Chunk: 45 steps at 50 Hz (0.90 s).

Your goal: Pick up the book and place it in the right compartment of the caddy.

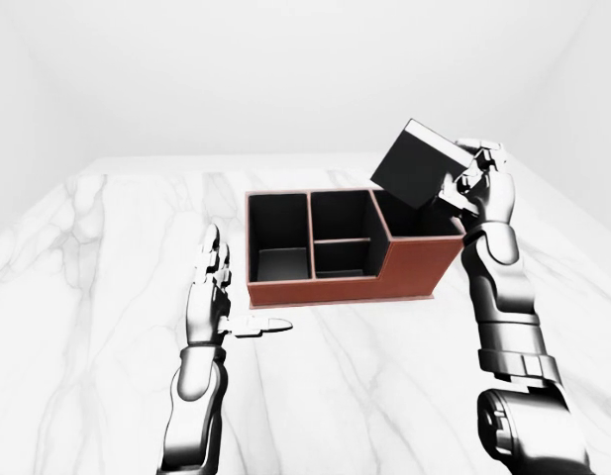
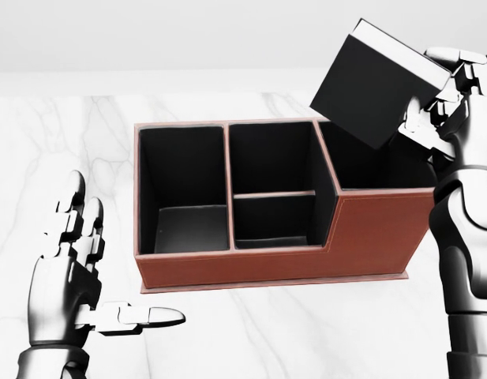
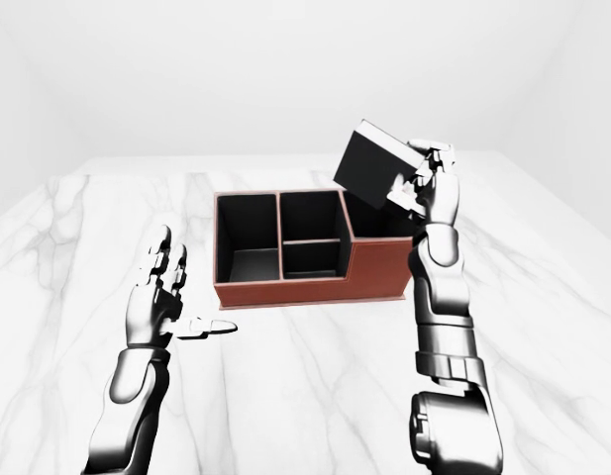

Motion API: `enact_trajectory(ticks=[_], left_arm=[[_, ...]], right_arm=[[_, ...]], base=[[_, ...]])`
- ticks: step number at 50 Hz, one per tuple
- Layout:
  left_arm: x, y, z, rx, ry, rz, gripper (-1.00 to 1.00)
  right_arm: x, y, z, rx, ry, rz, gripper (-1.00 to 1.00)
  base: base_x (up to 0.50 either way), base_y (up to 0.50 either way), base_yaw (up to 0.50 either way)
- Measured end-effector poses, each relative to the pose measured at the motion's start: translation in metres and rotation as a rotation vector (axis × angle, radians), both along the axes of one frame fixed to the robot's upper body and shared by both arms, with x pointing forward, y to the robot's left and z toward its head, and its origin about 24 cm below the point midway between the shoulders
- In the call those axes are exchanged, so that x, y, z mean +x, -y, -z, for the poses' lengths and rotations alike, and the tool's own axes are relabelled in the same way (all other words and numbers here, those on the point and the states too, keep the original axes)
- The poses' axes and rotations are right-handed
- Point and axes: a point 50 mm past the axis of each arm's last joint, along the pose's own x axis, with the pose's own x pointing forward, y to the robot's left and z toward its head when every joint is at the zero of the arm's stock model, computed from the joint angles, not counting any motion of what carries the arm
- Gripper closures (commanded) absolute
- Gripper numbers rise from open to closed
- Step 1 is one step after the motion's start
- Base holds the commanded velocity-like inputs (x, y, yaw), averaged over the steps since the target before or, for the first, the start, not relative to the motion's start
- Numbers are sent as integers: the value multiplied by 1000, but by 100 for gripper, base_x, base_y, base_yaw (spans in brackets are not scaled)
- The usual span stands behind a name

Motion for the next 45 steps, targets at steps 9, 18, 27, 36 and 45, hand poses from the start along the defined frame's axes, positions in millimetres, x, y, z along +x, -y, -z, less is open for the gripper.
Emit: enact_trajectory(ticks=[9,18,27,36,45], left_arm=[[0,0,0,0,0,0,-100],[0,0,0,0,-1,-1,-100],[0,0,0,0,-1,-2,-100],[0,0,0,0,-1,-2,-100],[0,0,0,1,-1,-2,-100]], right_arm=[[1,6,1,-8,-13,15,100],[2,11,3,-18,-30,26,100],[3,16,4,-28,-46,34,100],[3,19,8,-40,-65,43,100],[3,21,11,-49,-80,47,100]], base=[[0,0,0],[0,0,0],[0,0,0],[0,0,0],[0,0,0]])
